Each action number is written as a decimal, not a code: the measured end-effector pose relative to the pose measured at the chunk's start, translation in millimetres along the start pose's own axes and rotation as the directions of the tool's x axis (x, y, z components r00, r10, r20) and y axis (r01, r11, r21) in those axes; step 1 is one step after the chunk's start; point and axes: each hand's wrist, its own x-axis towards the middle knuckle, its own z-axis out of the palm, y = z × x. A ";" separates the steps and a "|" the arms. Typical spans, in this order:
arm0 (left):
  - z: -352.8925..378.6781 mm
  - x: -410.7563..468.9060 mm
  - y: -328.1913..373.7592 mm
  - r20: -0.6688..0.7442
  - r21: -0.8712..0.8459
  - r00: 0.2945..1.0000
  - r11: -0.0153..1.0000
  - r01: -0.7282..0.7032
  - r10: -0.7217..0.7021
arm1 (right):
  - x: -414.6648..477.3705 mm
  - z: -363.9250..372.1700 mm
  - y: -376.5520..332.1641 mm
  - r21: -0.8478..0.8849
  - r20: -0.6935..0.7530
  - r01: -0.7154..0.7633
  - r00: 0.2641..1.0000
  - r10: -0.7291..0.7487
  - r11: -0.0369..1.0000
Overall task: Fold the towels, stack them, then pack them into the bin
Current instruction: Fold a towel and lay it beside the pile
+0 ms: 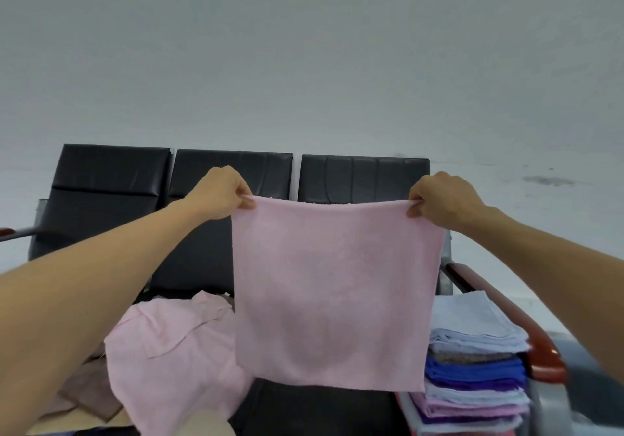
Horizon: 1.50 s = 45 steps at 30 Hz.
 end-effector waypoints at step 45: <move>282.0 -86.0 -104.8 0.083 -0.336 0.964 0.903 0.266 -0.254 | -85.7 252.1 -27.7 -0.016 0.406 0.197 0.897 -0.173 0.980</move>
